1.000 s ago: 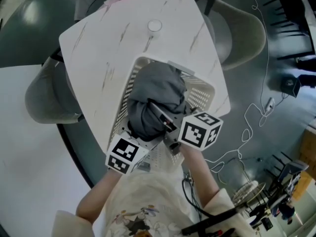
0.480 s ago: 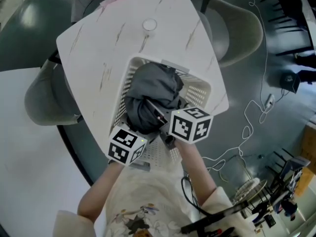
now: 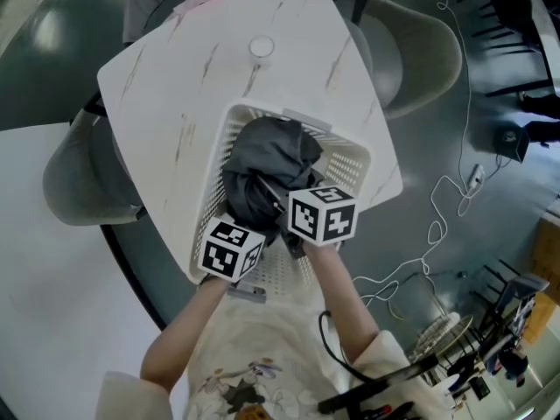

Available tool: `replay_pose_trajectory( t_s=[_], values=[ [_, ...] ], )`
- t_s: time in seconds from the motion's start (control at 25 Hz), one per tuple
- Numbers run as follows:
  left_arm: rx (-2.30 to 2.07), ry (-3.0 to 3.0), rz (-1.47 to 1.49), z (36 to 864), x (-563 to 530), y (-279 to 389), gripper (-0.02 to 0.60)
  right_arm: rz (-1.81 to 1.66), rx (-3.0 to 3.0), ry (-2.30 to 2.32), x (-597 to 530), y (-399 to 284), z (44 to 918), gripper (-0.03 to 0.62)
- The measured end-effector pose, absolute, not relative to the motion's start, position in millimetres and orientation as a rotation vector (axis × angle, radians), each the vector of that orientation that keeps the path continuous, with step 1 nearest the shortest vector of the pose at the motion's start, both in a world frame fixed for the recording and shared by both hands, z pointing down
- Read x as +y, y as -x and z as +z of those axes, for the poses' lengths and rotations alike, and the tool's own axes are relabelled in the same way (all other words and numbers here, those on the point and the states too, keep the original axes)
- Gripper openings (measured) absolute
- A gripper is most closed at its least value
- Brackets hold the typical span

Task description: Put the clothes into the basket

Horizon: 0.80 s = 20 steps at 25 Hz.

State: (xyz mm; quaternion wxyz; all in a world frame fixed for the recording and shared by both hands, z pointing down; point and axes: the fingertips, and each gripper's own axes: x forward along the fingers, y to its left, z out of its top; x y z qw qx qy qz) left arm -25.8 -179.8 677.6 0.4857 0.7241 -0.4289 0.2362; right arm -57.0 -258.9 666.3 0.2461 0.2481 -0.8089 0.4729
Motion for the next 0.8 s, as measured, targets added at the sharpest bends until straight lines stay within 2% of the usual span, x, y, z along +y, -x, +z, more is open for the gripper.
replay_pose_trajectory(
  t_s=[0.8],
  values=[
    [-1.01,-1.519,0.571,736.7,-177.7,29.6,0.413,1.271,-2.001,-0.741,-264.2,56.3,722.8,0.287]
  ],
)
